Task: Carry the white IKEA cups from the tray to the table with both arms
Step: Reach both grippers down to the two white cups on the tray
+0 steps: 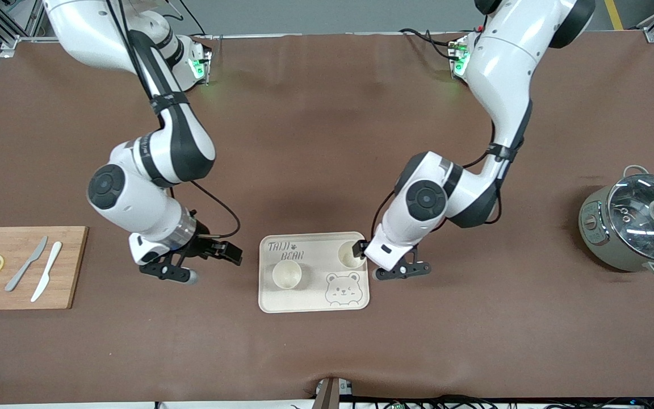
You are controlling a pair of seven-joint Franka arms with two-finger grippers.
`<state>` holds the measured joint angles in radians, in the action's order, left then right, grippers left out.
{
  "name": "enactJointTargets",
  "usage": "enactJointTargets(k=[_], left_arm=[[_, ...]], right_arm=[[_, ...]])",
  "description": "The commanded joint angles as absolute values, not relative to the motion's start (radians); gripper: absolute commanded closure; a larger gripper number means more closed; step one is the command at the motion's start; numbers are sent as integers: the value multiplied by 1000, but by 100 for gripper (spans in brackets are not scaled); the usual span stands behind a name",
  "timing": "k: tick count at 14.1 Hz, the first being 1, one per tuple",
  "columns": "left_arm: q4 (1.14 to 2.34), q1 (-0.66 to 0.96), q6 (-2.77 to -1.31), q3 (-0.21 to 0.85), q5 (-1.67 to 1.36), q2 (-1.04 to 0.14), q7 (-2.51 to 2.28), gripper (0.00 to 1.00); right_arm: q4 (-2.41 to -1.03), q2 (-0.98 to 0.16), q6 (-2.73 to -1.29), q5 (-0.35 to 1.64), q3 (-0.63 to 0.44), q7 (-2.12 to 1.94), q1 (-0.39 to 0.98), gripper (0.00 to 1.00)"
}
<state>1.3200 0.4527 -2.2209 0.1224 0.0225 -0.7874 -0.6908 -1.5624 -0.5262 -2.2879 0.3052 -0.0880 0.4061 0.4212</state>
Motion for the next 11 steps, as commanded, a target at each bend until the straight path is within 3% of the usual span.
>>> enactJointTargets(k=[1,10,11], left_arm=[[1308,485,-2264,86,44,-821,-729,0],[1313,502,-2292,87,44,-861,-741,0],[1313,506,-2292,87,44,-861,-744,18]], right_arm=[[-1500,-595,-2313,288,-98,445,443,0],[-1410,-718,-2384,195,-98,612,500,0],[-1398,-730,-2384,195,-98,614,502,0]])
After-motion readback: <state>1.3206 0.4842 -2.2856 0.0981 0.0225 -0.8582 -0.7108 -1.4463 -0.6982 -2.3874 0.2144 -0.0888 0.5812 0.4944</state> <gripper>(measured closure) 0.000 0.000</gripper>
